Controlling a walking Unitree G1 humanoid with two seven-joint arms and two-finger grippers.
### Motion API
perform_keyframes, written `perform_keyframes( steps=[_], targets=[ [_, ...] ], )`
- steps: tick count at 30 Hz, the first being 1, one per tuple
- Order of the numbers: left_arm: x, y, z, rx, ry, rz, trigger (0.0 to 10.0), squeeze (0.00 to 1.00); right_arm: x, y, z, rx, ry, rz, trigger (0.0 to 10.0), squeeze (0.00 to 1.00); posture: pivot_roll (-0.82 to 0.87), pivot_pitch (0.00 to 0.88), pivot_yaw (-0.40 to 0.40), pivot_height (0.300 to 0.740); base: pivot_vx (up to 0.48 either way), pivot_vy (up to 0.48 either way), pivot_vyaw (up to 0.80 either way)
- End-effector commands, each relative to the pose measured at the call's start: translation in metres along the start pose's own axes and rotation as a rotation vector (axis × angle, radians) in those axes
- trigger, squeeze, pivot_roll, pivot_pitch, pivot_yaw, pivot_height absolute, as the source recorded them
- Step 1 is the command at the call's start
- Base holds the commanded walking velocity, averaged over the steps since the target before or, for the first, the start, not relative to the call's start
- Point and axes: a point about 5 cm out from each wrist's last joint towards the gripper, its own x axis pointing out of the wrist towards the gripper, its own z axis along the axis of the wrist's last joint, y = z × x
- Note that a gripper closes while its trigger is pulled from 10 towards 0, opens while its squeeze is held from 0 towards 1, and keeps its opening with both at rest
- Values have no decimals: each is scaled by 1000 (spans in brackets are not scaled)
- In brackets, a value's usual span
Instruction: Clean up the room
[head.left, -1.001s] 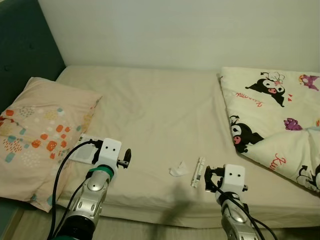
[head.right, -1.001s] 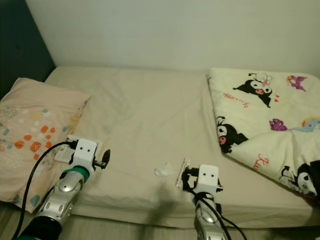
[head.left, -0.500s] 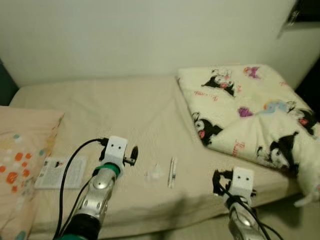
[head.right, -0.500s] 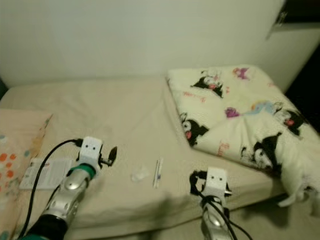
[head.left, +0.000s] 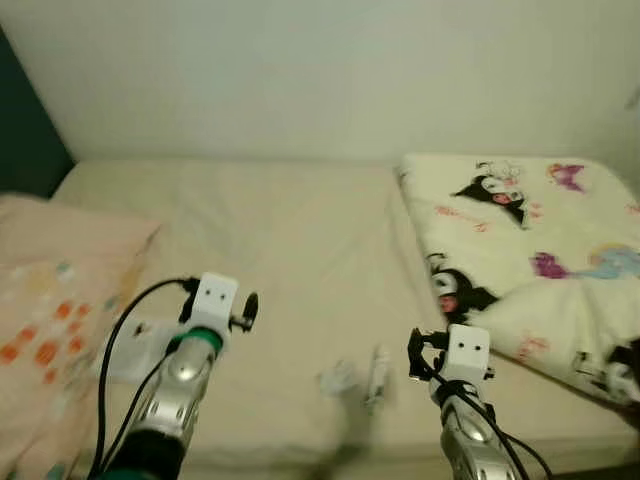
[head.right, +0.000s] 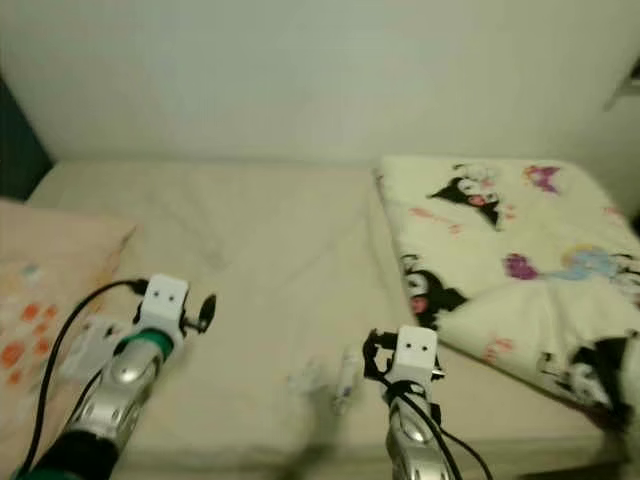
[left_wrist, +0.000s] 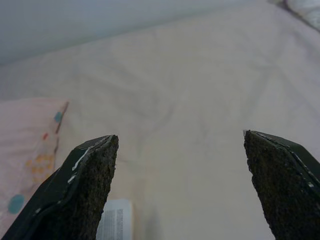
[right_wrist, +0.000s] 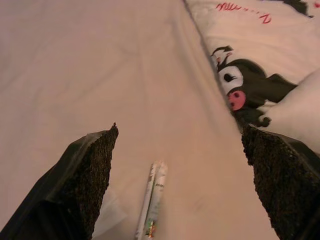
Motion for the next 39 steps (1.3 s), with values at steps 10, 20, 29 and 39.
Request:
perform_keyframes(
  steps=[10,20,29,39],
  targets=[
    [-2,-4,-7,18,28,-12,10000,0,0,-12,-3,43,17,-48,10000,0,10,0,81,730,0,0,0],
    [-3,-6,-9,20,36,-16,10000,0,5,-14,2,35,4,-44,10000,0,10,0,81,700,0,0,0],
    [-3,-8,-10,25,34,-21,10000,0,11,-13,6,29,10,-40,10000,0,2,0,75,670,0,0,0],
    [-4,-4,-12,11,36,26,10000,0,15,-9,7,-21,39,12,10000,0,-3,0,62,620,0,0,0]
  ],
)
